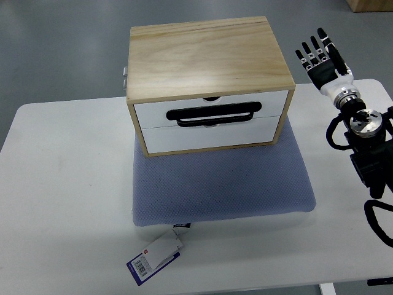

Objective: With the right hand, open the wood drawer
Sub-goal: 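Raise the right hand and move it toward the wooden cabinet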

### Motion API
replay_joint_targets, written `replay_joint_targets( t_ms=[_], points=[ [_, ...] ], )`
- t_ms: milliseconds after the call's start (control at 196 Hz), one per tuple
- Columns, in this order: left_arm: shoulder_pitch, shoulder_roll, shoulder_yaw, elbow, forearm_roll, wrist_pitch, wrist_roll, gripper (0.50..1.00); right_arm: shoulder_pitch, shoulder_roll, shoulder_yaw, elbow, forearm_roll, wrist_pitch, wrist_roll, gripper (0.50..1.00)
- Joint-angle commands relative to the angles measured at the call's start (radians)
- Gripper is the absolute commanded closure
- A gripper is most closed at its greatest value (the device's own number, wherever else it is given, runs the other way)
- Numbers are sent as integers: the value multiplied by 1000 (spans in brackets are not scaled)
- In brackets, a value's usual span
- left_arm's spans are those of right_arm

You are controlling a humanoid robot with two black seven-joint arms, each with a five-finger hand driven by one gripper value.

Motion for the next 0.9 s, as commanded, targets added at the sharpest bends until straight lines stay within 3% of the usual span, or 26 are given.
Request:
replay_joint_targets(
  t_ms=[0,510,770,892],
  points=[
    [0,0,2,0,0,-3,0,500,-1,0,0,-1,-1,0,0,554],
    [0,0,2,-2,0,-6,2,500,36,-21,-21,1,-2,-2,-1,554],
    [0,0,3,-6,0,-11,2,500,151,-152,-264,8,-7,2,-3,554],
    [0,0,5,-14,0,-12,2,500,273,-250,-485,60,-50,0,-12,554]
  ],
)
